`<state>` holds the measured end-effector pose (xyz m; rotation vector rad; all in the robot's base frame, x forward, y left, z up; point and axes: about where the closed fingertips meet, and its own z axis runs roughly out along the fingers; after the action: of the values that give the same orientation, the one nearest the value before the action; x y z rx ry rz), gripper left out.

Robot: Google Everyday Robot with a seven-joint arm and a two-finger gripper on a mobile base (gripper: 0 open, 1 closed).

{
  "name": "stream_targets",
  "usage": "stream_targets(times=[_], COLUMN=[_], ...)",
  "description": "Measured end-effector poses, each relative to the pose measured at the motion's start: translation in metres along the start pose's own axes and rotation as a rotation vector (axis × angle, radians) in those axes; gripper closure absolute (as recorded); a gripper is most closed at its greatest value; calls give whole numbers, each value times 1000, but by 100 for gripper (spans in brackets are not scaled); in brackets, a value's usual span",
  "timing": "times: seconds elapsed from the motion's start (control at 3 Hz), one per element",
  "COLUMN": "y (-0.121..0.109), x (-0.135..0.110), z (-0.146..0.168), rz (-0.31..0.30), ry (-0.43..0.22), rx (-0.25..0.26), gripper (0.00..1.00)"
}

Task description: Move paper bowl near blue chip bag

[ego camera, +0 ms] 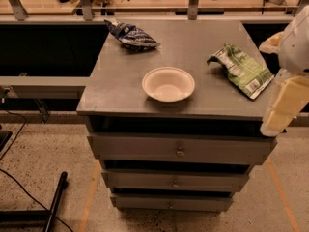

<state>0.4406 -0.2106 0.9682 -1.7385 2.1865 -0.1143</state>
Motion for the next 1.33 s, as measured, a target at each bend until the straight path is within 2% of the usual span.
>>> stream_targets(times=[0.33, 0.67, 1.0, 1.33], y=[6, -17, -35, -33], x=[-14, -63, -74, -74], z=[33, 72, 68, 64], rz=[-92, -271, -348, -337], ry=[-111, -260, -279, -279], rx=[12, 83, 172, 191], gripper=[0, 0, 0, 0])
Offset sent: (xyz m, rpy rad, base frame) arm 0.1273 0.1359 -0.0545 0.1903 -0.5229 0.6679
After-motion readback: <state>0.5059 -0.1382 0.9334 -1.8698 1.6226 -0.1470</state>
